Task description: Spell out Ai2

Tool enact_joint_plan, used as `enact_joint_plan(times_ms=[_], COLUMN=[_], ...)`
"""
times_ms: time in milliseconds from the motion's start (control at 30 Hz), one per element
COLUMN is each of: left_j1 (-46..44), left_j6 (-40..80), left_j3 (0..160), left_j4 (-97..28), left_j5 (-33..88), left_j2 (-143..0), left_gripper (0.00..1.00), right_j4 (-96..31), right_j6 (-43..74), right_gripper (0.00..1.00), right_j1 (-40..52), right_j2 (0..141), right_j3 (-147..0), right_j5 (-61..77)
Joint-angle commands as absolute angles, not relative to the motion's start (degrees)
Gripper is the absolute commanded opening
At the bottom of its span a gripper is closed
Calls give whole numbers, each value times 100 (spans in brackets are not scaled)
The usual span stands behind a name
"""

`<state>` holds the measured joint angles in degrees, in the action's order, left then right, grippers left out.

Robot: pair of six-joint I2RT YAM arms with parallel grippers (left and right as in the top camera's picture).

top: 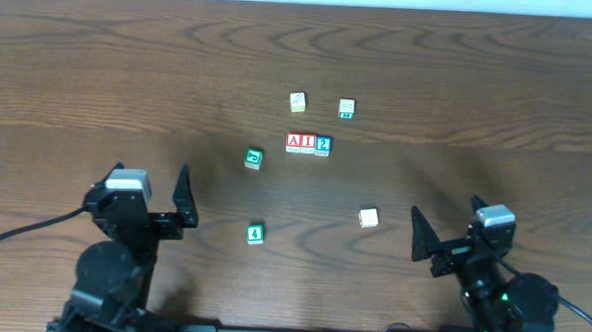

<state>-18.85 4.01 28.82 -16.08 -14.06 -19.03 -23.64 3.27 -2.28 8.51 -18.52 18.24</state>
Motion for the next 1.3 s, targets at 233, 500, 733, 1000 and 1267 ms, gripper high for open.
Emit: enact_joint_plan(times_ms=[233, 500, 733, 1000, 1267], left_j1=[-1870, -1789, -1789, -1745, -1726], left_j6=[429, 766, 773, 882, 836], left_j3=[1535, 784, 342, 25, 27], left_j4=[-200, 325, 325, 207, -266], left_j5=[-1953, -1973, -2067, -2311, -2434], left_j2=[-1940, -2032, -2032, -2032, -2058], left_gripper=[95, 95, 95, 95, 95], right_j4=[-1728, -1675, -1695, -1706, -1697], right_j6=[158, 163, 163, 377, 209], right_gripper=[99, 99, 99, 99, 99], right_j1=[-266, -266, -266, -266, -266], right_j2=[825, 825, 827, 989, 1321], right_j3=[-709, -523, -523, -523, -523], right_j5=[1044, 950, 725, 725, 515])
